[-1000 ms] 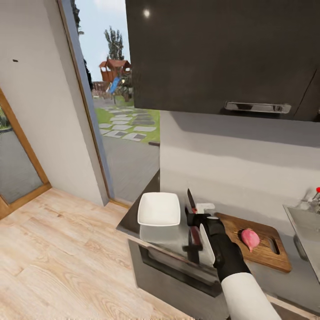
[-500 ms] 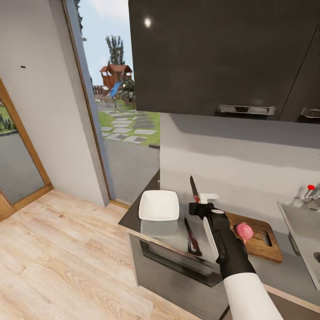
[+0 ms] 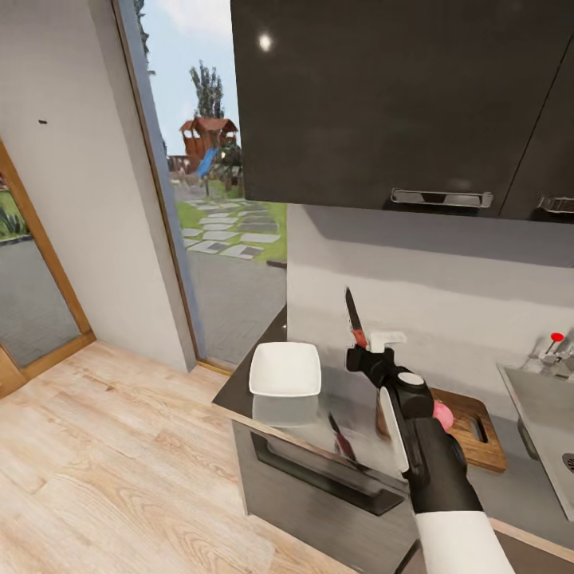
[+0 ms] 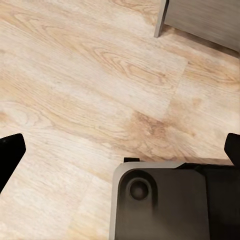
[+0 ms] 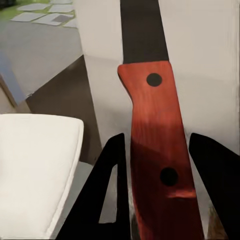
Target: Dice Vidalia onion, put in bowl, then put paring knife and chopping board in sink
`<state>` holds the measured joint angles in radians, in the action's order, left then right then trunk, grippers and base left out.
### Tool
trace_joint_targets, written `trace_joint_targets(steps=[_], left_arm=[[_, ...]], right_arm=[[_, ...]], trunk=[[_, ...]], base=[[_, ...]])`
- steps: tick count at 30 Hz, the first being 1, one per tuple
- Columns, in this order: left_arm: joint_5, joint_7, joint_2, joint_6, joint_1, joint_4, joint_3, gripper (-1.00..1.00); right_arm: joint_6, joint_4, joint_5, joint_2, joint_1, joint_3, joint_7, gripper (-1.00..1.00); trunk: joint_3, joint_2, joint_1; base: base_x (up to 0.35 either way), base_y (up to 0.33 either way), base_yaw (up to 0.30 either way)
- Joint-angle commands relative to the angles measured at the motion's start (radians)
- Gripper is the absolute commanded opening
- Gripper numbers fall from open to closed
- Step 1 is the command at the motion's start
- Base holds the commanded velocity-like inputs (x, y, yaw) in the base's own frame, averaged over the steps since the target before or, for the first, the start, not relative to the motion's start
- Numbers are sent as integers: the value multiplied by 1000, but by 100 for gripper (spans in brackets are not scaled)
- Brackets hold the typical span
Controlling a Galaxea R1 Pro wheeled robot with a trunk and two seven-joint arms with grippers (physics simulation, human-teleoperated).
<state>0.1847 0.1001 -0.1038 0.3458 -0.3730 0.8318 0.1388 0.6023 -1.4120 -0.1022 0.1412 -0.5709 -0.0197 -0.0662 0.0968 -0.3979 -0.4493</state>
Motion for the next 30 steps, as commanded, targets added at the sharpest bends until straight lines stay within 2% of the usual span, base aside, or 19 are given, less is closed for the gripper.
trace_joint_targets(steps=[1, 5, 9, 11, 15, 20, 26, 30], left_arm=[[7, 9, -2, 2, 0, 1, 7, 100], [7, 9, -1, 2, 0, 1, 7, 100], [7, 9, -1, 2, 0, 1, 7, 100], [7, 9, -1, 2, 0, 2, 7, 100], [8, 9, -2, 2, 0, 5, 7, 100], [8, 9, -1, 2, 0, 3, 7, 100], [7, 9, -1, 2, 0, 3, 7, 100], [8, 9, -1, 2, 0, 3, 7, 100]], right_arm=[[1, -11, -11, -2, 7, -2, -9, -100], [-61, -44, -13, -13, 55, -1, -13, -100], [-159, -69, -18, -16, 122, 0, -15, -100], [-193, -83, -33, -16, 153, 0, -15, -100], [-273, -126, -96, -17, 237, 0, -15, -100], [-403, -160, -121, -17, 332, -1, -16, -100], [-464, -167, -127, -20, 388, -4, -85, -100], [-489, -168, -128, -28, 399, -18, -110, -100]], trunk=[[2, -2, -1], [2, -2, -1], [2, -2, -1], [2, -2, -1], [2, -2, -1], [2, -2, -1], [2, -2, -1], [2, -2, -1]], base=[[0, 0, 0], [0, 0, 0], [0, 0, 0], [0, 0, 0], [0, 0, 0], [0, 0, 0], [0, 0, 0], [0, 0, 0]])
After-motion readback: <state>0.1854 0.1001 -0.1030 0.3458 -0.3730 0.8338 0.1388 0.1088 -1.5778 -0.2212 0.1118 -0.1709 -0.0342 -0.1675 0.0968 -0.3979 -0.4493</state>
